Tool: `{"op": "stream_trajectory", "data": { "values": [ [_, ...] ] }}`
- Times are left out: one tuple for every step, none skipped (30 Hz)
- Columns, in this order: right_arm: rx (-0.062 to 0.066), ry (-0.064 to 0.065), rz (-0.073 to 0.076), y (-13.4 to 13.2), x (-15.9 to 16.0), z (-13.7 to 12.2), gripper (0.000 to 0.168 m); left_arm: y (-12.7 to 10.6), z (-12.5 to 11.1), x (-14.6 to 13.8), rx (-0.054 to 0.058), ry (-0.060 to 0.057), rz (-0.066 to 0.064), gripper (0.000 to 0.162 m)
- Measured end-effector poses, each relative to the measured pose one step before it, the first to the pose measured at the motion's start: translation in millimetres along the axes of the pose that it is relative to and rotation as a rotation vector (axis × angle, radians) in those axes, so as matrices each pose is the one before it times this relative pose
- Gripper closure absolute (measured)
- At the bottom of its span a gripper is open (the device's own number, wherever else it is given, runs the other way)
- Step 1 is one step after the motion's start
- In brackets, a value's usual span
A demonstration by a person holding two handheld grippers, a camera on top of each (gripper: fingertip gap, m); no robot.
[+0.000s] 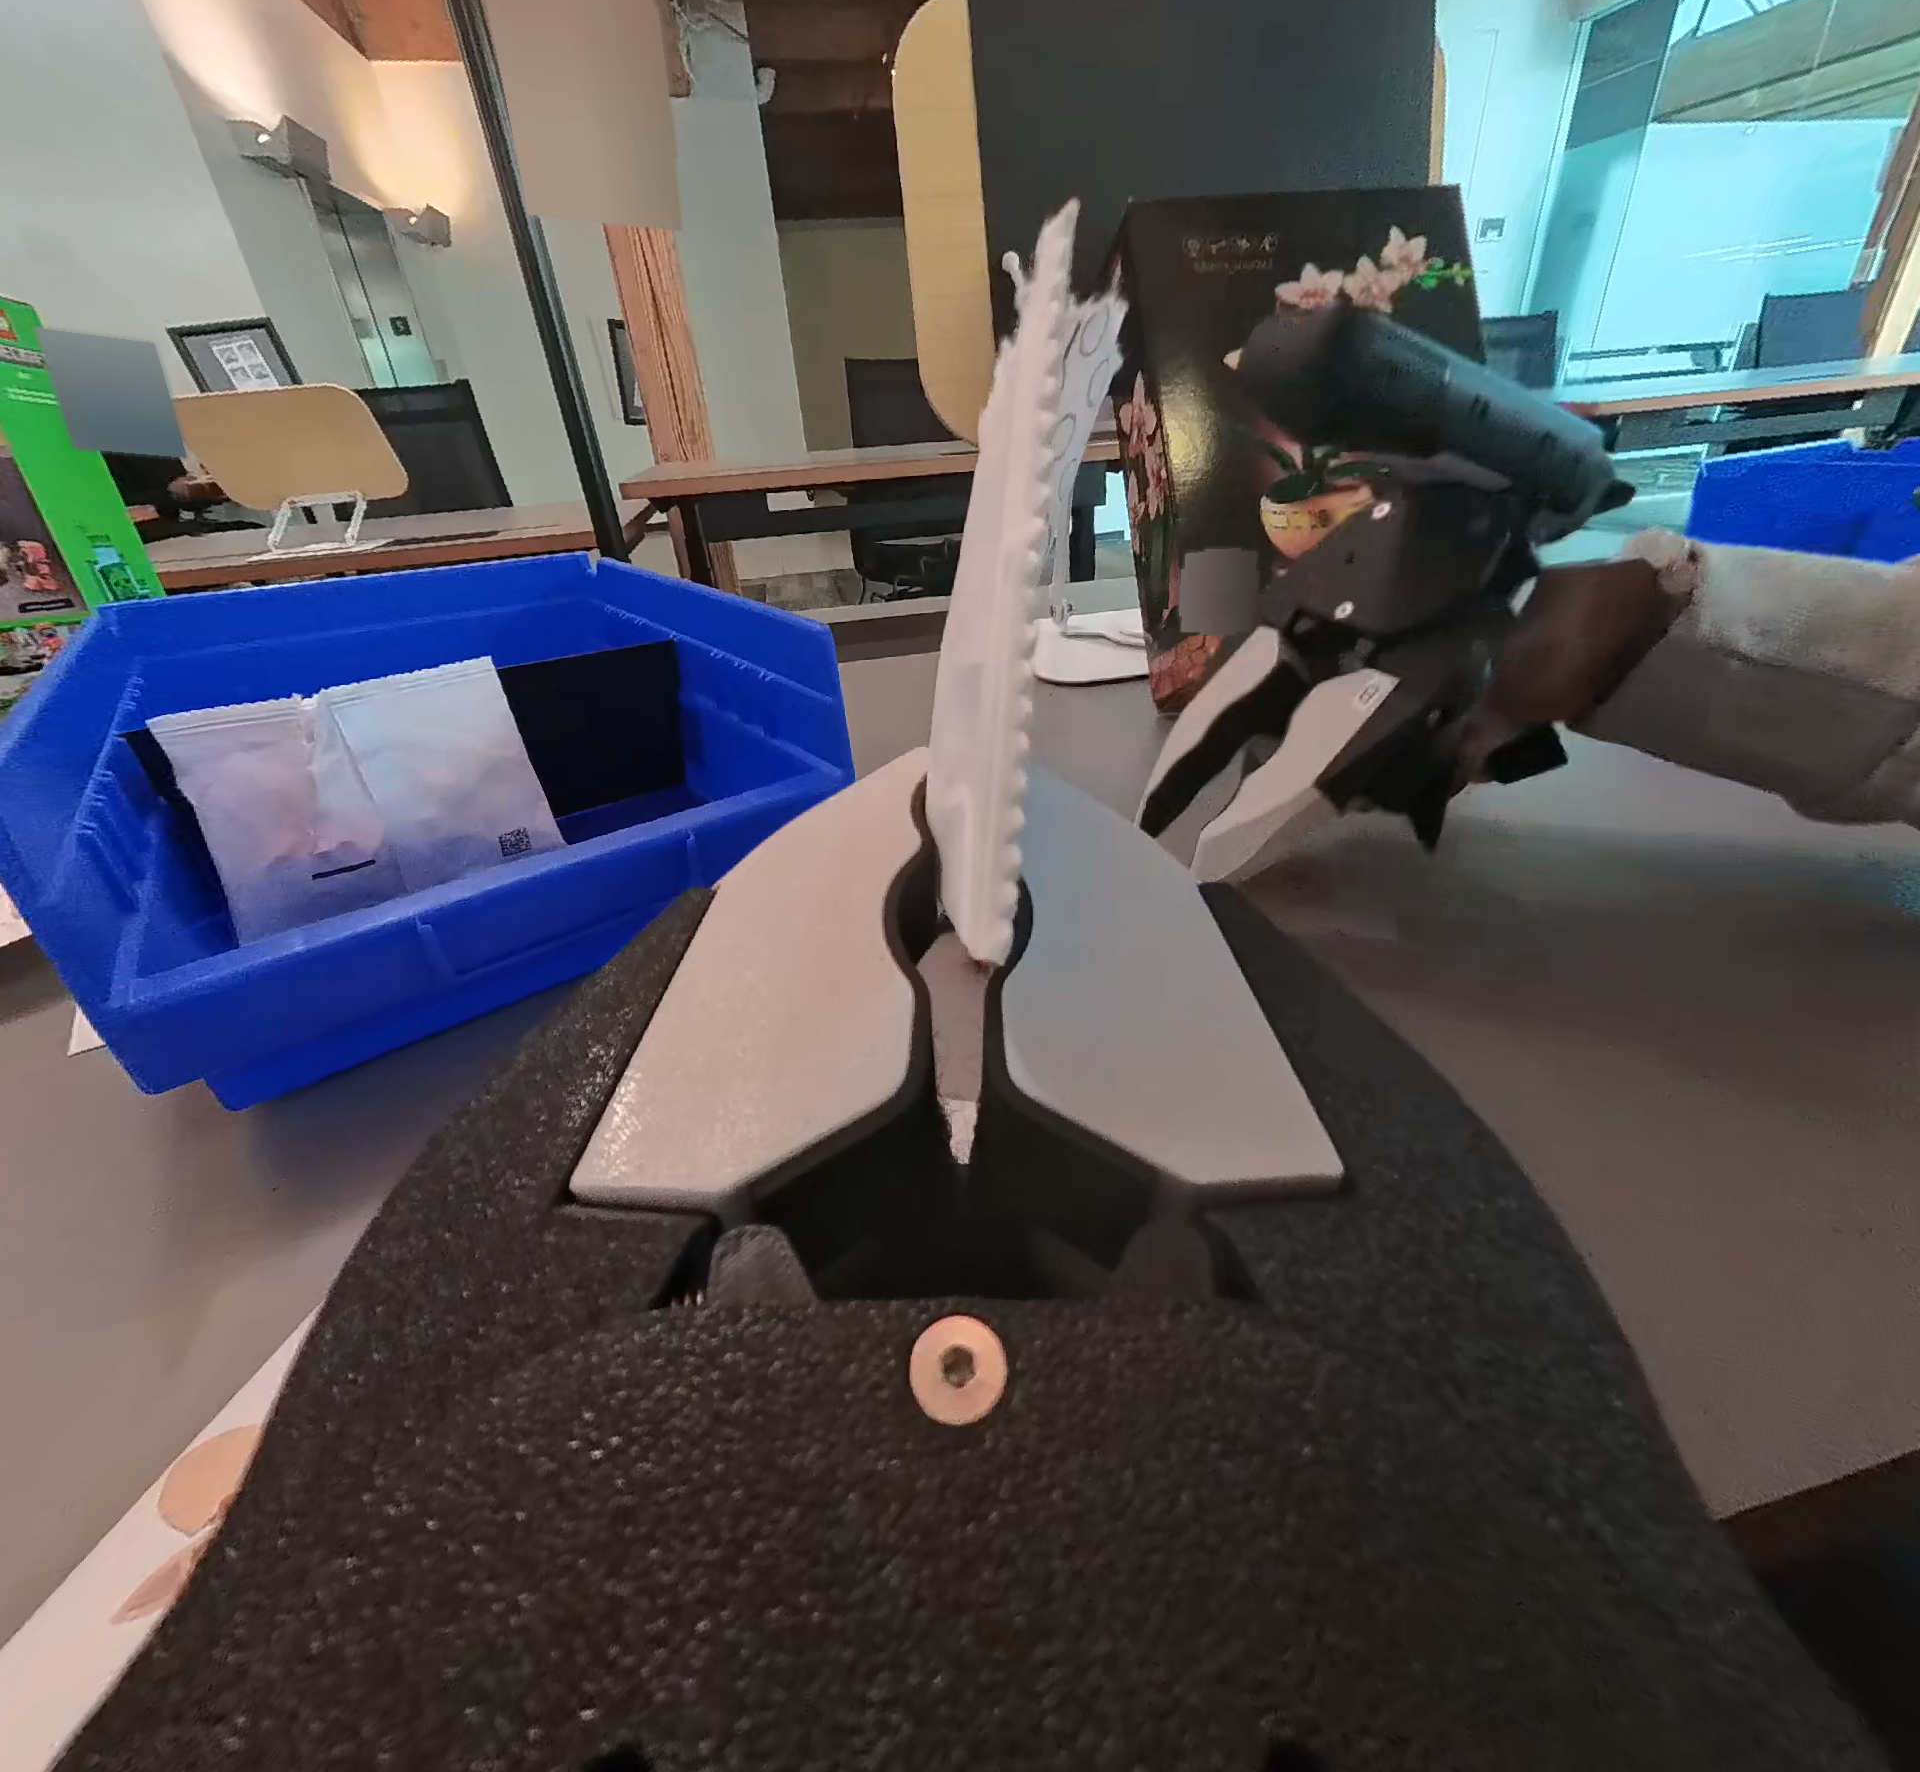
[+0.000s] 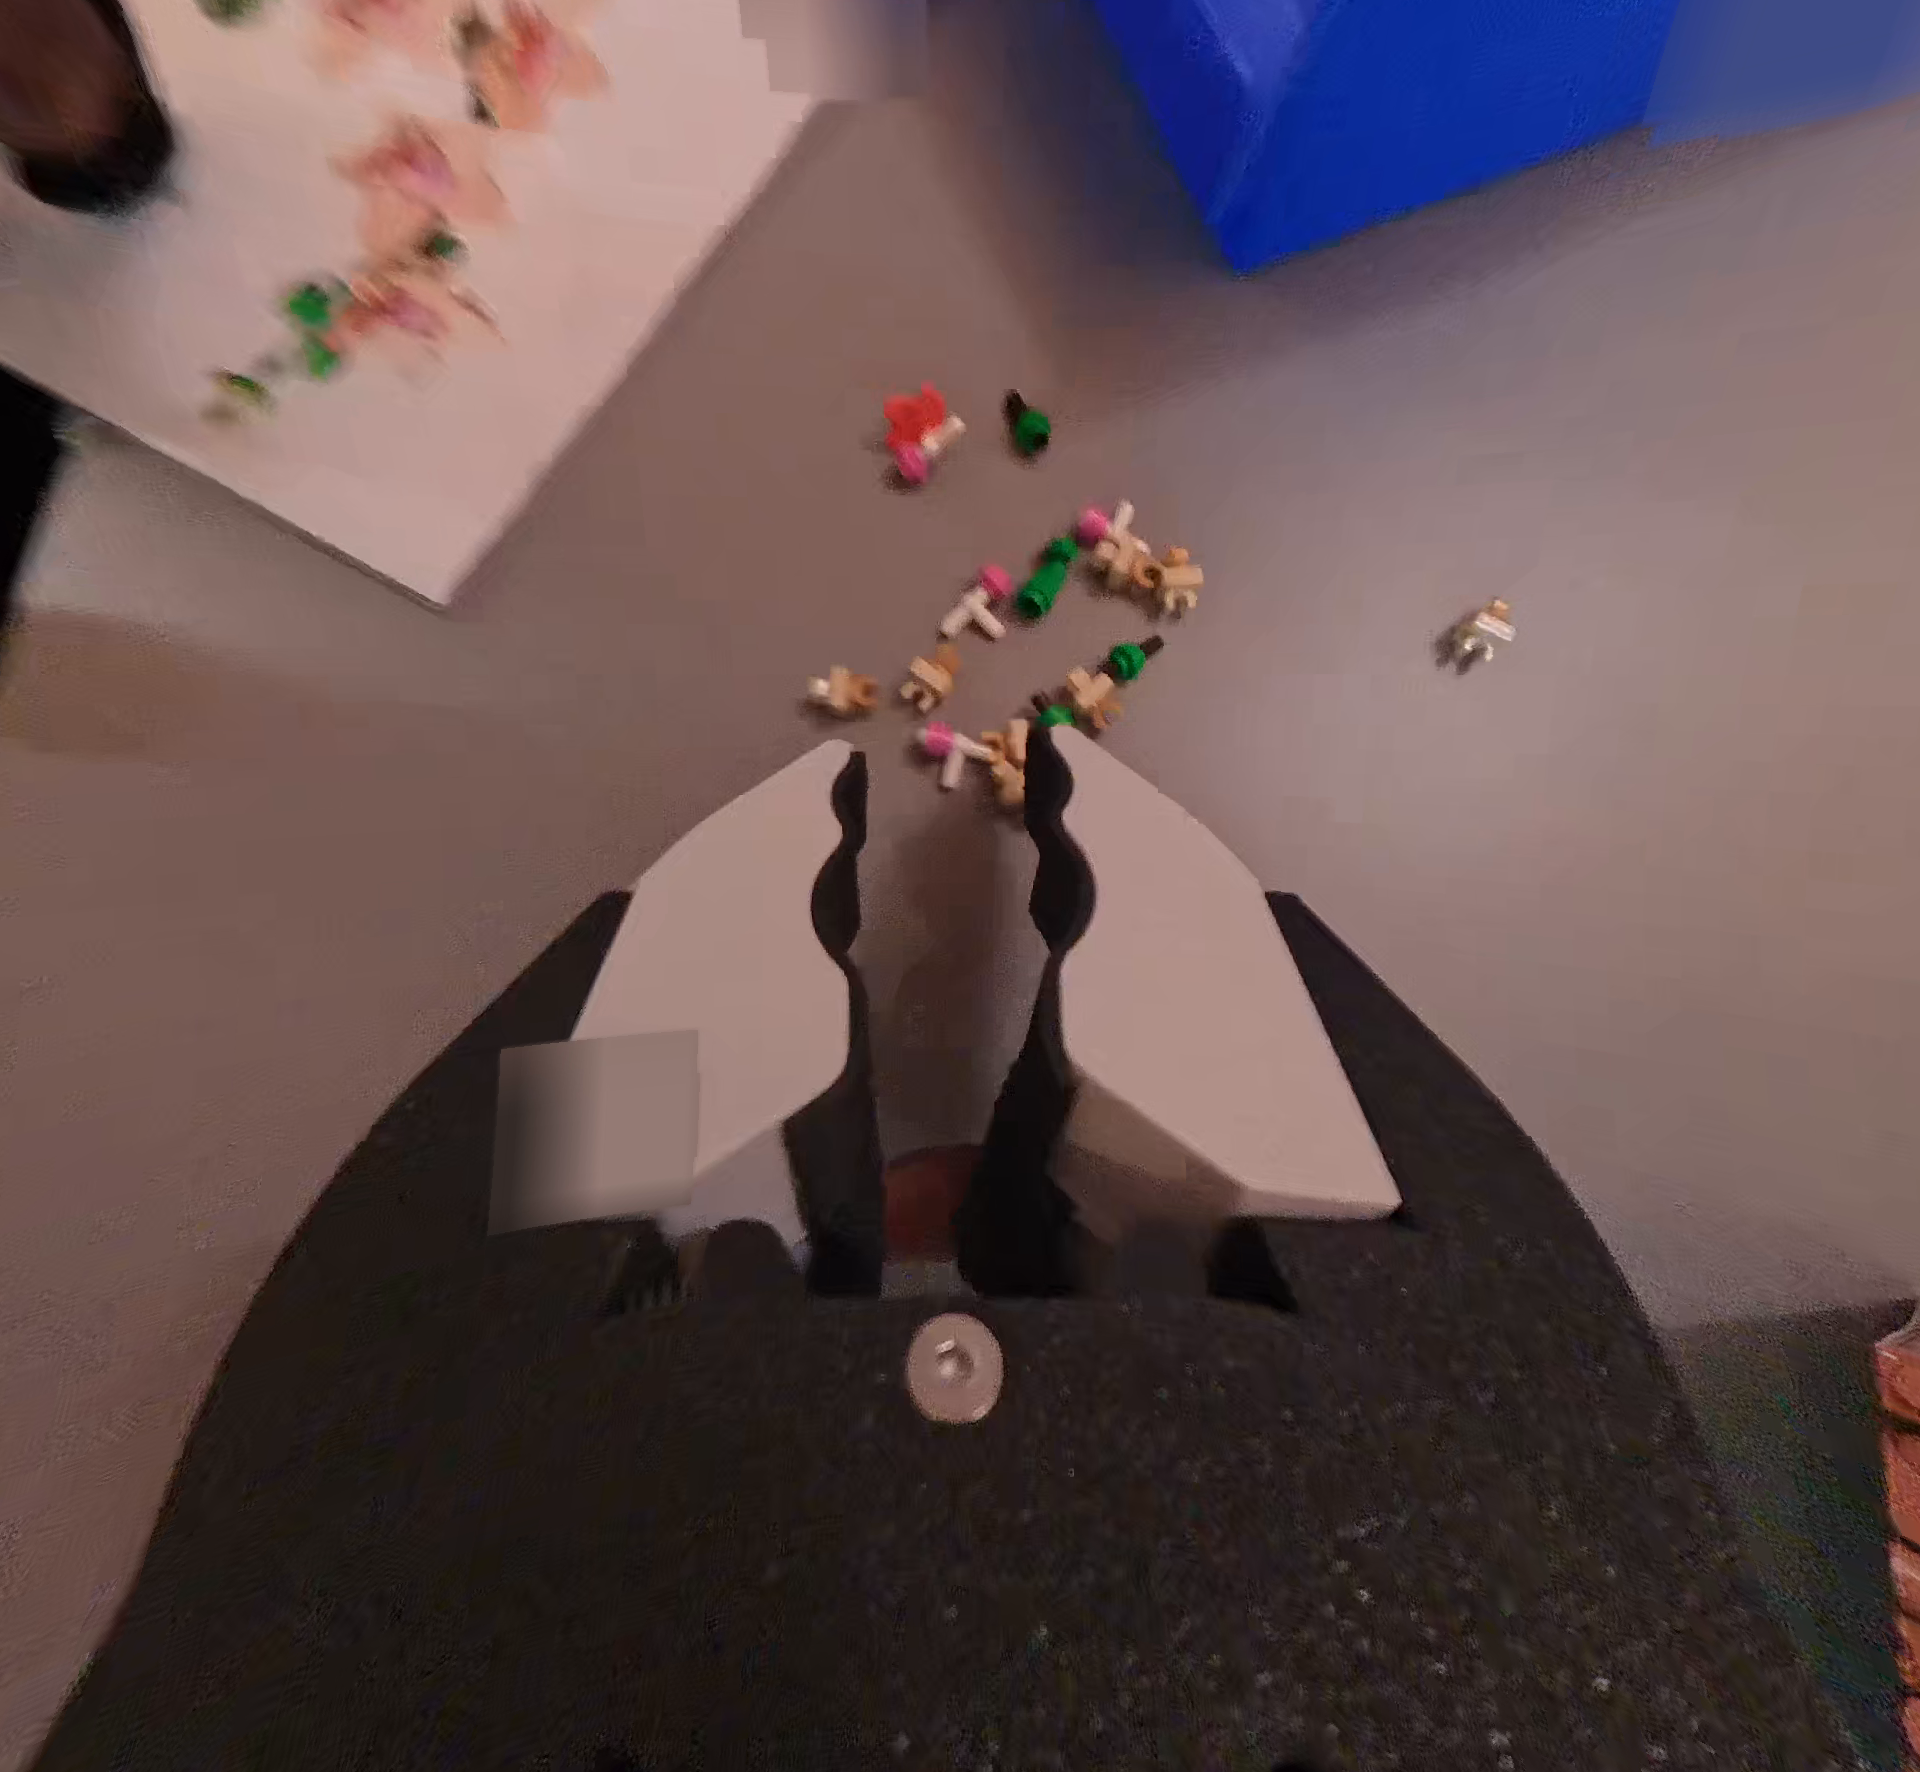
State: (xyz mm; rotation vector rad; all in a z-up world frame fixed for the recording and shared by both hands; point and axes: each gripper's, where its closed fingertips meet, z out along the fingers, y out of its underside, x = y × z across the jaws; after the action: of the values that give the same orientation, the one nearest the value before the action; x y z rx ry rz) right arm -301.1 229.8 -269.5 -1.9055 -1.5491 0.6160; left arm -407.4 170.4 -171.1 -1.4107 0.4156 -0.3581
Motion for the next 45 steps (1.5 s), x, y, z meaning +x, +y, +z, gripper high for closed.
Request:
{"op": "stream_trajectory", "data": {
  "values": [
    [-0.0075,0.0251,-0.0056,4.1,3.47,4.46,0.14,0.85,0.28,-0.08,-0.0039,-0.0005,0.0039,0.16],
    [-0.0108,0.0013,0.0133,3.47,1.37,3.46,0.14,0.28,0.18,0.05,-0.002,0.0004,0.0025,0.16],
    [-0.0027,-0.0023,0.0188,1.55,1.2,2.09,0.14,-0.1,0.01,0.18,0.0007,0.0008,0.0008,0.16],
    [0.0126,0.0012,0.0157,-1.29,1.78,0.47,0.137,-0.63,-0.35,0.14,0.0029,0.0012,-0.0003,0.16],
    [0.0063,0.0059,0.0097,-0.68,2.24,-0.37,0.134,-0.5,-0.3,-0.17,0.0036,0.0008,-0.0015,0.16],
    [0.0004,0.0001,0.0085,-0.07,1.68,0.62,0.132,-0.14,-0.08,-0.14,0.0027,0.0007,-0.0026,0.16],
    [-0.0037,-0.0095,0.0076,0.8,-0.4,1.51,0.132,0.17,0.22,0.02,0.0006,0.0018,-0.0032,0.16],
    [0.0114,-0.0207,0.0121,-1.1,-2.81,1.19,0.139,0.35,0.27,0.0,-0.0007,0.0019,-0.0022,0.16],
    [0.0142,-0.0155,0.0127,-1.39,-1.85,1.43,0.143,0.33,0.09,0.05,-0.0008,0.001,0.0,0.16],
    [0.0119,-0.0001,0.0059,-0.9,0.22,0.98,0.146,0.1,0.09,0.07,-0.0007,0.0008,0.0011,0.16],
    [0.006,-0.0117,0.0036,-0.37,-1.38,0.53,0.151,-0.06,-0.16,0.13,0.0002,0.0008,0.0009,0.16],
    [0.005,-0.0051,0.0086,-0.37,-0.38,0.39,0.153,-0.25,-0.24,0.07,0.0009,0.0004,0.0005,0.16],
    [0.0058,-0.0003,0.0054,-0.24,0.15,0.24,0.153,-0.04,0.07,0.19,0.0003,0.0006,-0.0003,0.16],
    [0.0024,-0.0011,0.0017,0.03,0.07,-0.1,0.153,-0.04,0.07,0.07,-0.0004,0.0005,-0.0009,0.16],
    [-0.0016,-0.0013,0.0017,0.23,-0.07,-0.16,0.153,0.18,-0.01,-0.08,-0.0005,0.0,-0.0008,0.16],
    [-0.0023,-0.0015,0.0003,0.25,-0.02,-0.14,0.153,0.11,0.13,-0.05,-0.0006,0.0002,-0.0003,0.16],
    [-0.0007,-0.0015,-0.0003,0.27,0.22,-0.3,0.153,0.25,0.19,-0.08,-0.0009,0.0008,0.0007,0.16],
    [0.0009,-0.0009,0.0017,0.35,0.4,-0.68,0.153,0.21,0.22,0.22,-0.0014,0.0012,0.0015,0.16],
    [0.0057,-0.0038,0.0014,-0.77,0.08,-1.44,0.154,0.34,0.19,0.31,-0.0025,0.0012,0.0014,0.16],
    [0.0198,0.0003,0.0052,-3.66,0.22,-3.04,0.161,0.35,0.15,0.3,-0.0026,0.0001,0.0013,0.16],
    [0.0351,-0.004,0.0072,-7.99,-0.85,-4.89,0.164,0.44,0.13,0.09,-0.0018,-0.001,0.0013,0.16],
    [0.0405,-0.0163,0.0058,-11.61,-3.28,-7.55,0.164,0.22,0.4,-0.31,-0.0012,-0.0005,0.0012,0.16],
    [0.0302,-0.0167,-0.001,-11.41,-4.21,-7.21,0.164,0.05,0.35,-0.18,-0.0007,0.0004,0.0015,0.16],
    [0.003,-0.0011,-0.0104,-7.74,-2.27,-5.68,0.164,0.19,0.23,0.17,-0.0013,0.0008,0.0013,0.16],
    [-0.0214,0.0162,-0.0194,-2.15,0.6,-3.63,0.164,0.41,0.16,0.38,-0.0023,0.0007,0.0014,0.16],
    [-0.0308,0.023,-0.0261,2.67,2.7,-1.44,0.164,0.34,0.11,0.55,-0.002,0.0002,0.002,0.16],
    [-0.0364,0.0061,-0.022,6.67,1.46,0.06,0.163,0.02,0.05,0.68,-0.0006,0.0003,0.0016,0.16],
    [-0.0422,-0.0084,-0.0027,9.76,0.35,0.8,0.162,-0.25,0.0,0.59,0.0008,0.0009,0.0002,0.16],
    [-0.0289,0.0003,0.0153,9.43,1.45,1.69,0.158,-0.34,0.05,0.47,0.0016,0.0013,-0.0005,0.16],
    [-0.0166,-0.0047,0.0078,8.98,0.14,1.4,0.156,-0.48,-0.06,0.37,0.0019,0.0011,-0.0001,0.16],
    [-0.0028,-0.0095,-0.0042,6.68,-1.63,1.76,0.156,-0.39,0.08,0.24,0.0014,0.001,0.0002,0.16],
    [0.0016,0.0105,-0.0039,4.78,0.68,1.88,0.156,0.1,0.18,0.13,0.0002,0.0017,-0.0001,0.16],
    [-0.0132,0.0249,-0.0055,5.18,3.56,1.2,0.155,0.26,-0.09,0.57,-0.0014,0.0026,0.0001,0.16],
    [-0.013,0.0164,-0.006,4.07,3.08,0.31,0.155,0.19,-0.05,0.77,-0.0017,0.0023,0.001,0.16],
    [0.0064,0.0034,0.0048,0.37,1.39,-0.18,0.155,0.09,0.06,0.61,-0.0002,0.0013,0.0015,0.16],
    [0.0132,-0.0117,0.0155,-1.48,-0.96,0.05,0.155,-0.23,0.19,0.46,0.0008,0.0012,0.001,0.16],
    [0.0066,-0.0117,0.0132,-1.25,-1.43,0.62,0.155,-0.27,0.11,0.32,0.0004,0.0005,0.0005,0.16],
    [0.0027,0.0044,0.004,-1.24,0.01,1.25,0.155,-0.11,0.01,-0.12,0.0,-0.0007,0.0003,0.16],
    [-0.0018,0.0054,-0.001,-0.49,-0.21,1.68,0.155,0.13,0.16,-0.13,0.0,-0.0004,-0.0001,0.16],
    [-0.0131,-0.0069,0.0005,1.54,-1.63,2.53,0.155,0.39,0.11,0.07,-0.0005,0.0008,-0.0006,0.16],
    [-0.0155,-0.0028,-0.0004,2.29,-0.99,3.0,0.155,0.39,0.26,0.37,-0.0014,0.0011,0.0004,0.16],
    [-0.0018,0.0033,-0.0035,1.15,-0.19,2.39,0.159,0.33,0.3,0.21,-0.0017,0.0002,0.0022,0.16],
    [0.0096,-0.0031,0.0016,-0.75,-1.1,0.52,0.16,0.05,0.23,0.52,-0.0015,0.0001,0.0031,0.16],
    [-0.0033,0.0023,0.0039,0.03,0.54,-0.87,0.16,0.03,0.15,0.51,-0.002,0.0004,0.0024,0.16],
    [0.0028,0.0117,0.0019,-1.55,2.07,-2.2,0.16,0.33,0.3,0.42,-0.0025,0.0007,0.0011,0.16]
  ]
}}
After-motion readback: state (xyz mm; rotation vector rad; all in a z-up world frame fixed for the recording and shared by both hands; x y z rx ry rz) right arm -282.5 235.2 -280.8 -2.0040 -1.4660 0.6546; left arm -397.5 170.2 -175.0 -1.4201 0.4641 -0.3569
